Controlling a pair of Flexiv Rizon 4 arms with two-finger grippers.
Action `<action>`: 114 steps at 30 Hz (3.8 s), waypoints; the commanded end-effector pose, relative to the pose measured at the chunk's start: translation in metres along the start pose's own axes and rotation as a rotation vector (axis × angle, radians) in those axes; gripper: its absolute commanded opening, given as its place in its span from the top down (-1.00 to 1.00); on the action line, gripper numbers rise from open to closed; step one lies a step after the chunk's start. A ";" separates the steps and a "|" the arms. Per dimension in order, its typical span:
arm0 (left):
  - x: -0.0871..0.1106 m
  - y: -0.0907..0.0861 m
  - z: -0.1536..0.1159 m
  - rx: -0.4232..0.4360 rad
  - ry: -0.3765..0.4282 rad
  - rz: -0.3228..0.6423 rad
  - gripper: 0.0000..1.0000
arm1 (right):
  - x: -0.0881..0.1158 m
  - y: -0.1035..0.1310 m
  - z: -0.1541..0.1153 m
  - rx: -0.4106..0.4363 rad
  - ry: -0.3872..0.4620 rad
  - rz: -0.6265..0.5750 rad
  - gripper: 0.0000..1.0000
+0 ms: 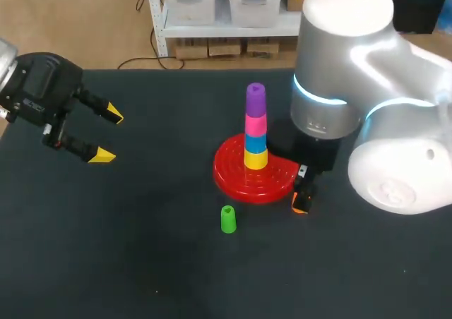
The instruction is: Pick up and stack the cylinders on the red base in this order: pink,purple,orange,green
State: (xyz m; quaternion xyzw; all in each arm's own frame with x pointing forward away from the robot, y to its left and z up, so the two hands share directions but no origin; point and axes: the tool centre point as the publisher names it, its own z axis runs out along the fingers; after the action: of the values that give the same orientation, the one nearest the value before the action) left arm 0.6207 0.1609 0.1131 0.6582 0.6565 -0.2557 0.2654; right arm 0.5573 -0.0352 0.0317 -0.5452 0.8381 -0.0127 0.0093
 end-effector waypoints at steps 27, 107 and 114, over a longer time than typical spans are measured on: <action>0.001 0.000 0.000 -0.001 -0.001 0.001 -1.00 | -0.008 0.005 0.015 -0.055 0.025 -0.027 -1.00; 0.001 0.000 0.000 -0.001 -0.001 0.001 -1.00 | -0.114 -0.058 -0.205 -0.083 -0.012 -0.221 1.00; 0.001 0.000 0.000 -0.001 -0.001 0.001 -1.00 | -0.122 -0.065 -0.200 -0.098 0.001 -0.230 1.00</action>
State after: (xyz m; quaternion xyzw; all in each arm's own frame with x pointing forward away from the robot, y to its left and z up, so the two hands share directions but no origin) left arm 0.6207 0.1609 0.1131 0.6582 0.6565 -0.2557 0.2654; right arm 0.6533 0.0491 0.2348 -0.6376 0.7701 0.0181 -0.0056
